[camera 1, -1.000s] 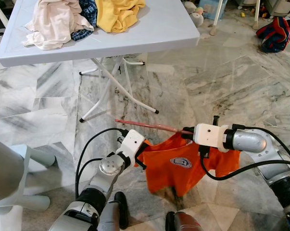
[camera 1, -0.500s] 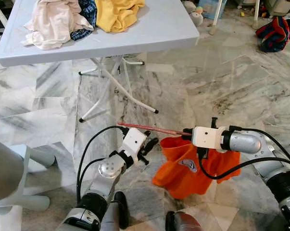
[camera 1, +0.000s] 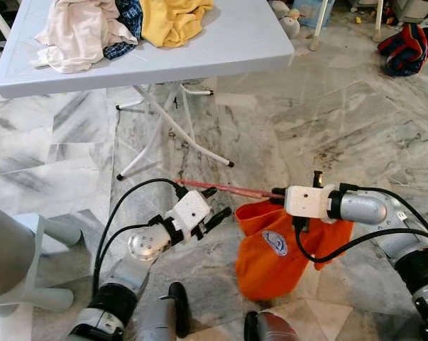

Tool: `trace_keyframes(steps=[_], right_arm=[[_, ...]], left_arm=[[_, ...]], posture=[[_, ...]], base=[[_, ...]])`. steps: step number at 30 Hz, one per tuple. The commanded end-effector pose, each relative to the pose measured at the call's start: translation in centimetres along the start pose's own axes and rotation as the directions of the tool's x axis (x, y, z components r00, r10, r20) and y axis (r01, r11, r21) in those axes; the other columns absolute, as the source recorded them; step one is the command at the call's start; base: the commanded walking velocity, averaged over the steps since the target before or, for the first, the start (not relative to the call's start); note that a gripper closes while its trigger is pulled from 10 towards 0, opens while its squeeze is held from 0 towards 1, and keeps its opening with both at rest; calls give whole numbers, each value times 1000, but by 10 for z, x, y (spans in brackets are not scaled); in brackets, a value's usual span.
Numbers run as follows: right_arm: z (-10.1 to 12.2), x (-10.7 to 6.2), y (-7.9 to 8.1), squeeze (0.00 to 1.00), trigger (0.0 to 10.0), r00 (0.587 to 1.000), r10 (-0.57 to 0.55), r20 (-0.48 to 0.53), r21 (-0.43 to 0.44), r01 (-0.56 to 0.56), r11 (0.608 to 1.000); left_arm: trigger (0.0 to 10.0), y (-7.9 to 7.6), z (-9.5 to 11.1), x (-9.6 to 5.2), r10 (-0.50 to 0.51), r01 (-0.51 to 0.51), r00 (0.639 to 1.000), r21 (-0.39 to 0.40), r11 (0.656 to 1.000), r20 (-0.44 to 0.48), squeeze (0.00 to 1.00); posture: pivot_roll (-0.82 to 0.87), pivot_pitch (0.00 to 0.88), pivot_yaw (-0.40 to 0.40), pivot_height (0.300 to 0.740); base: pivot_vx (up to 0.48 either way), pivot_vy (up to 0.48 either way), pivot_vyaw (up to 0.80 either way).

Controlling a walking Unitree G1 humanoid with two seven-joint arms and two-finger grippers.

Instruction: Hang hanger

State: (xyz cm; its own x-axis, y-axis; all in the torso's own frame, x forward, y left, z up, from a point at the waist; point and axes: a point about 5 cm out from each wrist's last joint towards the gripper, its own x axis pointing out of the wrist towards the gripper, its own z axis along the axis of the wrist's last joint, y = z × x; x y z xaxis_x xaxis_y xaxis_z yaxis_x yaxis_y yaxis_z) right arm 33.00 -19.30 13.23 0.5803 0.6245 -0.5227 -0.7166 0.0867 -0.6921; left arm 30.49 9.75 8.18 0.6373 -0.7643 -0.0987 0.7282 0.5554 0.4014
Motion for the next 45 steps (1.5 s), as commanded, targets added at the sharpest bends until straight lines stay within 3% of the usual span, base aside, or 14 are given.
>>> trace_keyframes(steps=[1,8,17,27,28,29,30,31,32,33,34,36,45], right_arm=[[-2,-3,1,0,10000,999,30,-15,-19,-30,999],[-5,-3,5,0,10000,998,56,-23,-25,-57,998],[3,-4,-1,0,10000,998,63,17,-41,-63,997],[9,-13,-3,0,10000,991,117,63,-68,-113,991],[9,-15,-2,0,10000,988,137,64,-76,-132,988],[9,-15,-2,0,10000,987,145,64,-78,-140,987],[9,-15,-1,0,10000,987,150,65,-79,-145,986],[10,-15,0,0,10000,985,159,70,-78,-154,985],[11,-15,0,0,10000,984,165,75,-78,-159,984],[12,-14,1,0,10000,981,173,82,-77,-167,983],[13,-14,2,0,10000,980,179,87,-77,-172,982],[15,-14,3,0,10000,978,187,95,-79,-180,980],[18,-9,6,0,10000,978,181,104,-95,-171,981]], left_arm=[[10000,-5,-2,-4,-28,28,1000,40,999,-4,1000],[10000,9,-10,-13,14,-5,998,138,990,-60,1000],[10000,16,-22,-16,20,1,990,146,989,-143,1000],[10000,10,-20,-8,-67,85,987,128,988,-145,1000],[10000,9,-17,-3,-96,111,987,114,987,-129,761],[10000,8,-16,-1,-108,121,987,106,987,-123,761],[10000,8,-15,0,-115,127,986,103,987,-118,282],[7843,7,-15,2,-126,139,985,105,985,-118,0],[7843,6,-14,3,-133,146,984,108,983,-119,0],[4157,6,-14,3,-140,154,983,112,982,-121,0],[4157,6,-14,4,-145,159,982,114,981,-123,0],[0,5,-14,4,-163,178,978,113,978,-127,0],[0,8,-9,11,-206,217,972,98,971,-117,0]], posture=[[-72,251,-30,740],[-72,255,-31,740],[-76,256,-33,740],[-85,253,-36,740],[-85,253,-36,740],[-85,253,-36,740],[-88,251,-39,740],[-88,250,-39,740],[-88,250,-39,740],[-87,250,-38,740],[-88,249,-38,740],[-89,247,-38,740],[-89,249,-40,740]], base=[[0,0,0],[0,0,0],[0,0,0],[0,0,0],[0,0,0],[0,0,0],[0,0,0],[0,0,0],[0,0,0],[0,0,0],[0,0,0],[0,0,0],[0,0,0]])
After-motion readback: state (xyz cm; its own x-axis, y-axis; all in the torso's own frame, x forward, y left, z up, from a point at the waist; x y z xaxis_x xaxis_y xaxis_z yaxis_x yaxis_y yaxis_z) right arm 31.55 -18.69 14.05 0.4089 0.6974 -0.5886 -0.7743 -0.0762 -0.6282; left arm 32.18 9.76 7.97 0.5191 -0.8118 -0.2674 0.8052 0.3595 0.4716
